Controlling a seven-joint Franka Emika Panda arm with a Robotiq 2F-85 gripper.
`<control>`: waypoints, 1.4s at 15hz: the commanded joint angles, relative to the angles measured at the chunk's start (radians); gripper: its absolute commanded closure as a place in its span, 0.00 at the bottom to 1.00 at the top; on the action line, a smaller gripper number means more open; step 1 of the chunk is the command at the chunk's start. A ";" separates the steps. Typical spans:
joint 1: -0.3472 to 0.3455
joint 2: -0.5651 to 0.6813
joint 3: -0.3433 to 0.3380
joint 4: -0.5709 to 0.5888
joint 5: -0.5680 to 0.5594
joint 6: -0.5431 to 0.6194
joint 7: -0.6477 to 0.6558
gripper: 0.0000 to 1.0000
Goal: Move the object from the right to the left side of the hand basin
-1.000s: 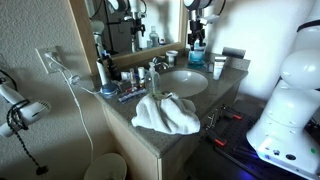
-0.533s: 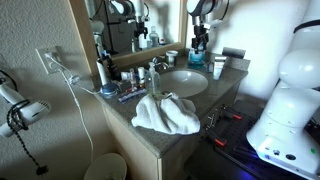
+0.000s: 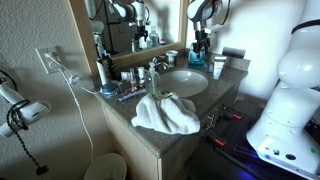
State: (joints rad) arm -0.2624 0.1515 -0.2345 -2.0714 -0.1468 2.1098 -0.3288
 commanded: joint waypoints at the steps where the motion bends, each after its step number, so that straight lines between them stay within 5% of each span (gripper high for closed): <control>1: -0.015 0.010 -0.008 -0.022 -0.011 0.041 0.012 0.00; 21: -0.030 0.087 -0.039 -0.078 -0.126 0.114 0.074 0.00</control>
State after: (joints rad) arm -0.2906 0.2534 -0.2685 -2.1100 -0.2428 2.1920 -0.2832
